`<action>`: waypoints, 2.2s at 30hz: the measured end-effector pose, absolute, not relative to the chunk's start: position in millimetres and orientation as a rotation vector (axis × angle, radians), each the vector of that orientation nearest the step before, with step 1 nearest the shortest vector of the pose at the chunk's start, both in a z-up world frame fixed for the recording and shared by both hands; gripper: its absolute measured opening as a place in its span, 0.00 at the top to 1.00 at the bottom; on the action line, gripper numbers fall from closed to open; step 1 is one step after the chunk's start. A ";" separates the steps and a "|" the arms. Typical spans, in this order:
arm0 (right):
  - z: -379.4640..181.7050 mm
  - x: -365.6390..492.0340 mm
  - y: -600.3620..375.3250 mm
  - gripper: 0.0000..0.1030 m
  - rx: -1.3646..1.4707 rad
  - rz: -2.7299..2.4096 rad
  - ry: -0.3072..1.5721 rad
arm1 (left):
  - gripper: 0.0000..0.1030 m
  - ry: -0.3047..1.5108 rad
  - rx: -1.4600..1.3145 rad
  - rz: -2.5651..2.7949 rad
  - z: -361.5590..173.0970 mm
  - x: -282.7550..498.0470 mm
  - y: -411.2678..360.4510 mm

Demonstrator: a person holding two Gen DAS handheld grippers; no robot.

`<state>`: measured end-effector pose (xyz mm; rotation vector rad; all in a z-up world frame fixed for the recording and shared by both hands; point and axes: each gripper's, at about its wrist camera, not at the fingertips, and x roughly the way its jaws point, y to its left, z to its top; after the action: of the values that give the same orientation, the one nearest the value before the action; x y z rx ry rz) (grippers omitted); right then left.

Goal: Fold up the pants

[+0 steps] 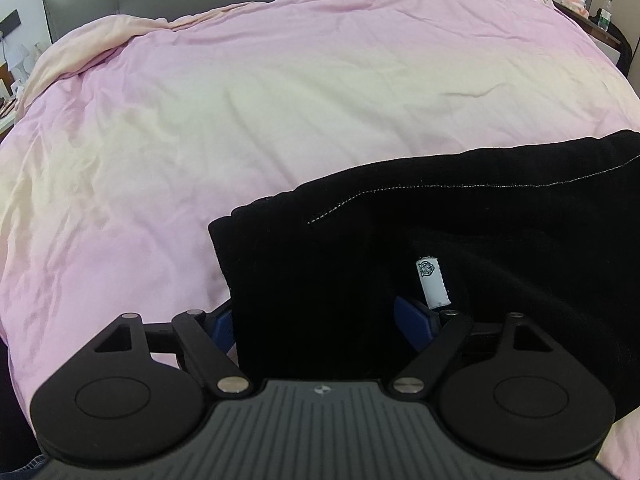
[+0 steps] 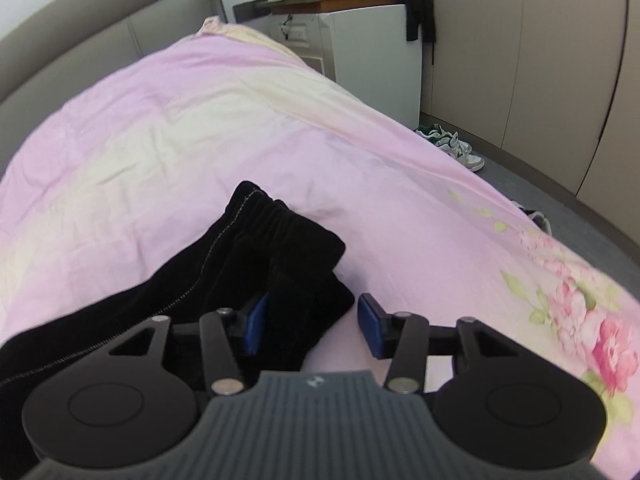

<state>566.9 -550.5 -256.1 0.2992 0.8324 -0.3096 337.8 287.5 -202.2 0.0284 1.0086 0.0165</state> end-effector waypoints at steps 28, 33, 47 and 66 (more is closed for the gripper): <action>-234.1 371.4 -378.1 0.57 0.260 -0.052 0.705 | 0.10 0.866 0.096 -0.117 -160.5 256.1 233.1; -237.7 388.8 -426.9 0.48 0.419 -0.141 0.671 | 0.10 0.875 0.096 -0.196 -160.9 267.1 192.0; -280.4 484.5 -547.3 0.44 0.927 -0.247 0.604 | 0.10 0.921 -0.053 -0.447 -193.6 348.2 11.6; -301.9 524.4 -558.6 0.86 0.765 -0.184 0.609 | 0.15 1.010 -0.222 -0.180 -222.6 373.2 8.7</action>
<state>524.4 -558.6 -301.9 0.7655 0.6091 -0.1844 373.2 8.7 -222.6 -0.2221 1.0103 -0.1797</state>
